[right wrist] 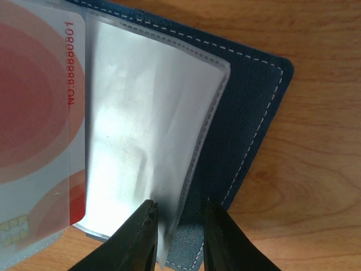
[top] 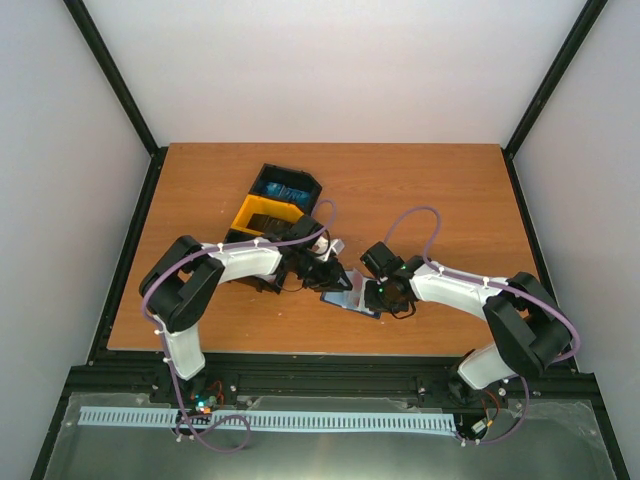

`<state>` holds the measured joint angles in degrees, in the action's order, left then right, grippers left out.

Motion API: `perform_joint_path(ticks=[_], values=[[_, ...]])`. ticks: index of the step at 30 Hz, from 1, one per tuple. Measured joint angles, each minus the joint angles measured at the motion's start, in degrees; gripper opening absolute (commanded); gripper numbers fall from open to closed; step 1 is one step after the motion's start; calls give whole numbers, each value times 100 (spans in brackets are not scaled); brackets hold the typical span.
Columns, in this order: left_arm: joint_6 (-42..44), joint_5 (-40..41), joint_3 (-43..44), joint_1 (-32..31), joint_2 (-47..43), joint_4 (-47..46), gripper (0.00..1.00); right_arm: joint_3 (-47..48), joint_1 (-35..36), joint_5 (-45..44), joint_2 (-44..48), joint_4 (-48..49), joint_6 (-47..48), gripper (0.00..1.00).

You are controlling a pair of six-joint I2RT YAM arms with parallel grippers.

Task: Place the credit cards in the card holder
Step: Insert the credit card into the card holder.

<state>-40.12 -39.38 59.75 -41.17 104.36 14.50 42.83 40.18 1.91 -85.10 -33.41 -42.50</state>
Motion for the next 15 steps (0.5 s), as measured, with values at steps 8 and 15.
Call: perform_joint_path(ticks=[8, 15], values=[[-50, -232, 2, 0, 81, -118, 21, -26, 0, 0, 37, 24, -31, 23], [-68, -282, 2, 0, 118, -214, 26, -151, 0, -22, 160, 129, -70, 23]])
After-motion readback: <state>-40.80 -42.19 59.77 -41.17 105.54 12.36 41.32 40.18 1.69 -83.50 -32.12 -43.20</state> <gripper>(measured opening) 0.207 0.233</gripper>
